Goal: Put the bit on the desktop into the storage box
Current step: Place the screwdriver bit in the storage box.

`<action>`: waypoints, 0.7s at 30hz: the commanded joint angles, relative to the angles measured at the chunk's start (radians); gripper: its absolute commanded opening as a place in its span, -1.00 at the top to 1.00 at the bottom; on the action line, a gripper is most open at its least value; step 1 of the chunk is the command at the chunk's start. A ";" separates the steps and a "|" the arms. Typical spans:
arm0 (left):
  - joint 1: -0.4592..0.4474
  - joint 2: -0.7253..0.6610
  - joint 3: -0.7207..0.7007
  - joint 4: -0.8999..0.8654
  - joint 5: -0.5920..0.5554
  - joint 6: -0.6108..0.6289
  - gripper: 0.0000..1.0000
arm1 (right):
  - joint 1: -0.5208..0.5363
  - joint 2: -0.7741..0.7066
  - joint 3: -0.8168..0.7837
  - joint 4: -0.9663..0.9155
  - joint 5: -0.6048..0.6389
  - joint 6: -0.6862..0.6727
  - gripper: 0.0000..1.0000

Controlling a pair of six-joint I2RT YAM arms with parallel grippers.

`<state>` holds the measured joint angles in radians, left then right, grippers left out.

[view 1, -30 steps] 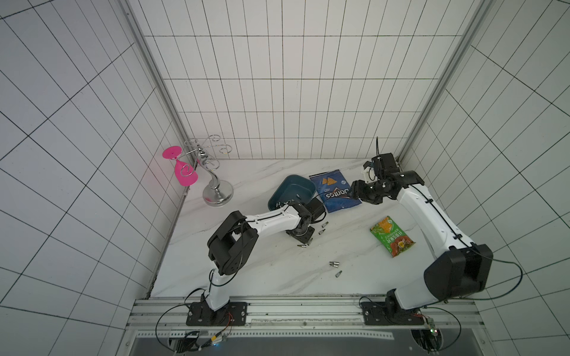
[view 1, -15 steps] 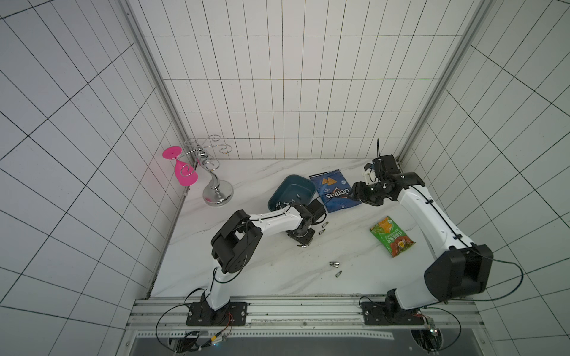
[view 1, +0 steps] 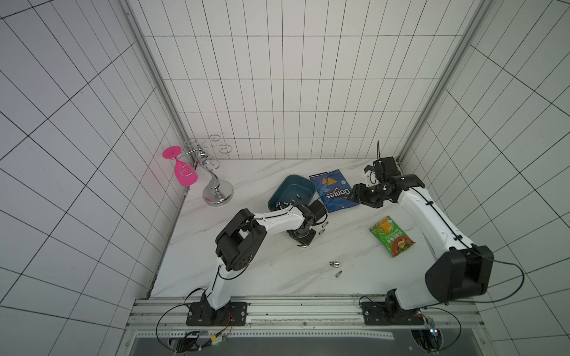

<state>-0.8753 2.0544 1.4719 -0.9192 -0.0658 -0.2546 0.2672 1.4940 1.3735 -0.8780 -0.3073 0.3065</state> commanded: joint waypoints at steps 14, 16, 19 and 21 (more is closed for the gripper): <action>-0.005 0.004 0.011 -0.038 0.024 -0.039 1.00 | 0.044 0.066 -0.160 0.120 -0.012 0.052 -0.24; -0.006 -0.036 0.011 -0.049 0.012 -0.052 1.00 | 0.069 0.103 -0.149 0.123 -0.005 0.063 -0.24; -0.005 -0.104 0.025 -0.078 -0.006 -0.067 1.00 | 0.106 0.151 -0.131 0.131 0.024 0.083 -0.24; -0.004 -0.144 0.045 -0.113 -0.031 -0.076 1.00 | 0.124 0.182 -0.116 0.135 0.043 0.101 -0.24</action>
<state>-0.8761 2.0029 1.4822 -0.9859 -0.0605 -0.3061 0.3656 1.6466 1.2266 -0.7582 -0.3042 0.3725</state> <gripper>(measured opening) 0.106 0.620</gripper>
